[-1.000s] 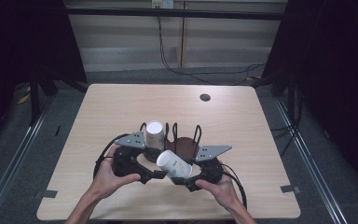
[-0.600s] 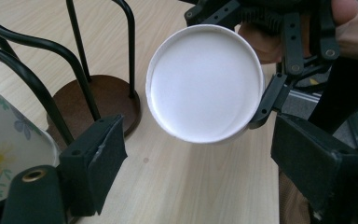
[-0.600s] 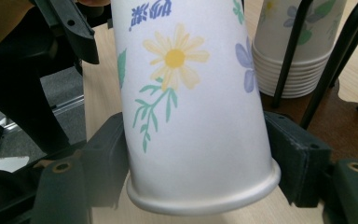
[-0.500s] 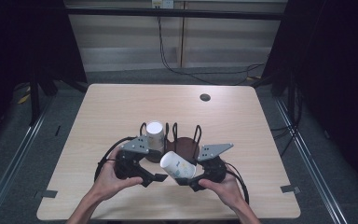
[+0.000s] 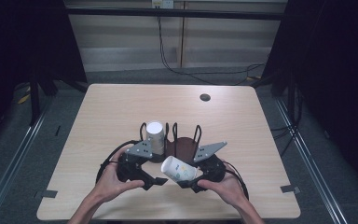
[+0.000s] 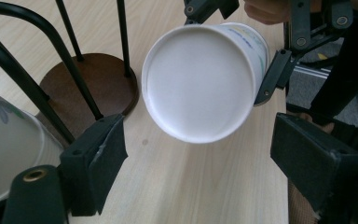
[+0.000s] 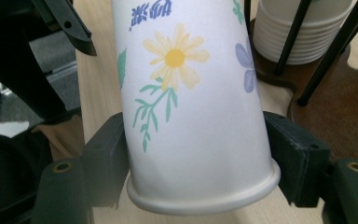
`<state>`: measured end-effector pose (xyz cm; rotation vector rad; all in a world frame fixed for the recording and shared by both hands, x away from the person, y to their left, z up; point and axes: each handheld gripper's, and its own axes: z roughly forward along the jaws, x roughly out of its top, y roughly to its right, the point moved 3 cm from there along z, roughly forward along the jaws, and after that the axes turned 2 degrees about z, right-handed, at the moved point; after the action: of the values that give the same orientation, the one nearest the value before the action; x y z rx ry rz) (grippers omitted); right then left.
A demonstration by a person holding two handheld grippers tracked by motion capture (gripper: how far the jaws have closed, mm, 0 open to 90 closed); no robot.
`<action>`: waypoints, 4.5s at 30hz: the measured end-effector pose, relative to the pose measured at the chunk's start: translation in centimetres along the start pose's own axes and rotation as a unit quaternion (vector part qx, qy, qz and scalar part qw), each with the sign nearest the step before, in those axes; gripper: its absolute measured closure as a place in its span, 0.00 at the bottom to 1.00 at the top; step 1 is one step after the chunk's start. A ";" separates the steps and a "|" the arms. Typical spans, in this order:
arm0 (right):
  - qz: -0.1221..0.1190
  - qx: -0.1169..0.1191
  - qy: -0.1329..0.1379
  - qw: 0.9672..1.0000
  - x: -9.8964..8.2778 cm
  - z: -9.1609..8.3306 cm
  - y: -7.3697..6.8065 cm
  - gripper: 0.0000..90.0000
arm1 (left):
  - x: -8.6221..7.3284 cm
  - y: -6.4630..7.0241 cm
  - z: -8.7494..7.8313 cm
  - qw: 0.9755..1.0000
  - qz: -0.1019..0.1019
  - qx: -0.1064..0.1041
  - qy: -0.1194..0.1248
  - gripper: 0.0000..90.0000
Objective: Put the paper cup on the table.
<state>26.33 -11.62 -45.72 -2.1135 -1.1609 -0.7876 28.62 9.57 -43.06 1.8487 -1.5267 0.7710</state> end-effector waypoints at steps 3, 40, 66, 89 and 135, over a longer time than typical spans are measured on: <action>-0.003 -0.002 -0.018 1.000 -0.1 0.1 0.0 0.32 | -0.1 0.0 0.2 1.000 0.004 -0.001 -0.008 0.20; -0.069 0.003 -0.156 0.985 1.7 0.9 -1.0 0.33 | -0.9 0.9 1.2 0.998 0.025 -0.012 -0.064 0.22; -0.089 0.020 -0.221 0.971 2.2 2.8 -1.5 0.34 | -1.3 1.1 2.6 0.993 0.046 -0.040 -0.103 0.36; -0.093 0.038 -0.206 0.973 2.1 3.3 -1.7 0.33 | -1.5 1.2 2.9 0.991 0.044 -0.062 -0.111 0.41; -0.003 0.022 -0.023 0.999 1.4 -0.9 -0.1 0.17 | -2.1 -0.3 0.6 0.999 -0.003 -0.022 -0.025 0.41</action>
<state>26.68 -11.50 -44.11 -2.1037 -1.1996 -0.7136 28.60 10.47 -45.10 1.8535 -1.5552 0.6879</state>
